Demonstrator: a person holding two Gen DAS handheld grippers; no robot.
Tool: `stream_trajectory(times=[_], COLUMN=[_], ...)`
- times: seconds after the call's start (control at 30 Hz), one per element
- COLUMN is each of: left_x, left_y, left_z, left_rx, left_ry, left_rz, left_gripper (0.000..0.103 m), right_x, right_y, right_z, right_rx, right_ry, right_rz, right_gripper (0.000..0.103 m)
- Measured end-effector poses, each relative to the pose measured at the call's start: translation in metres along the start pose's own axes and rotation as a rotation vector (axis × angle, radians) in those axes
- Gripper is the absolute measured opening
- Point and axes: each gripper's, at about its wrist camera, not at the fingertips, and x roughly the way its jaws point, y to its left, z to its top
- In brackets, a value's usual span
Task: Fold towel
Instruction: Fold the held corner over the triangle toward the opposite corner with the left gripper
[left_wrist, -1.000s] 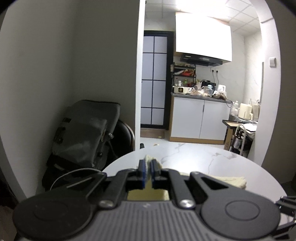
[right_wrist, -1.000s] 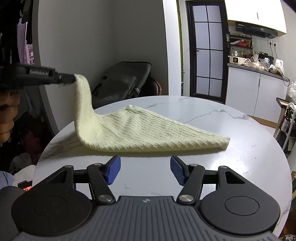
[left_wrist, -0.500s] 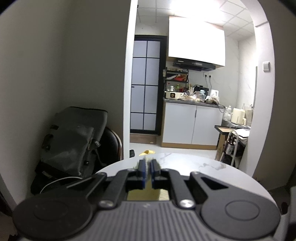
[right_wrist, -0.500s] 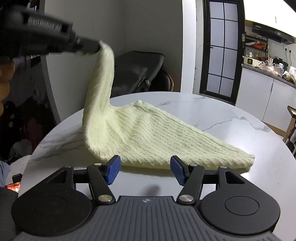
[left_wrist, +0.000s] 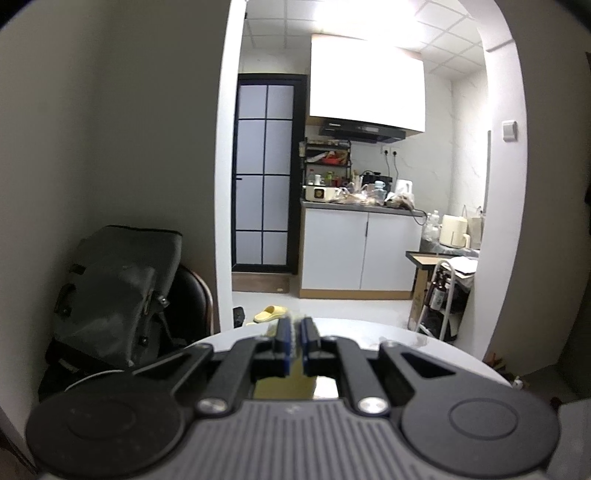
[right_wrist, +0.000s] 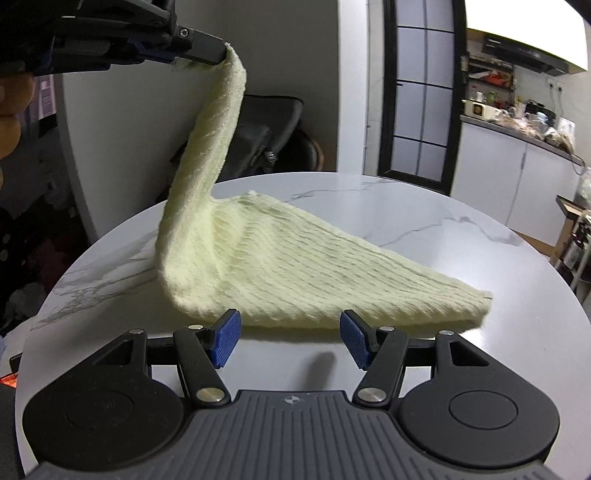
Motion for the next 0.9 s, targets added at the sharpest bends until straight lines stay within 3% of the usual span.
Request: stream_trajectory(times=[0.4, 0.9], left_x=[0.018, 0.057], left_y=[-0.027, -0.061], left_z=[0.001, -0.011], left_rx=[0.012, 0.022], left_ry=[0.024, 0.093], left_rz=[-0.061, -0.1], left_gripper=[0.006, 0.006], right_x=[-0.036, -0.045], right_y=[-0.028, -0.053], right_z=[-0.018, -0.032], right_rx=[0.087, 0.12], right_ry=[-0.055, -0.041], right_rz=[-0.043, -0.032], right_gripper=[0.064, 0.064])
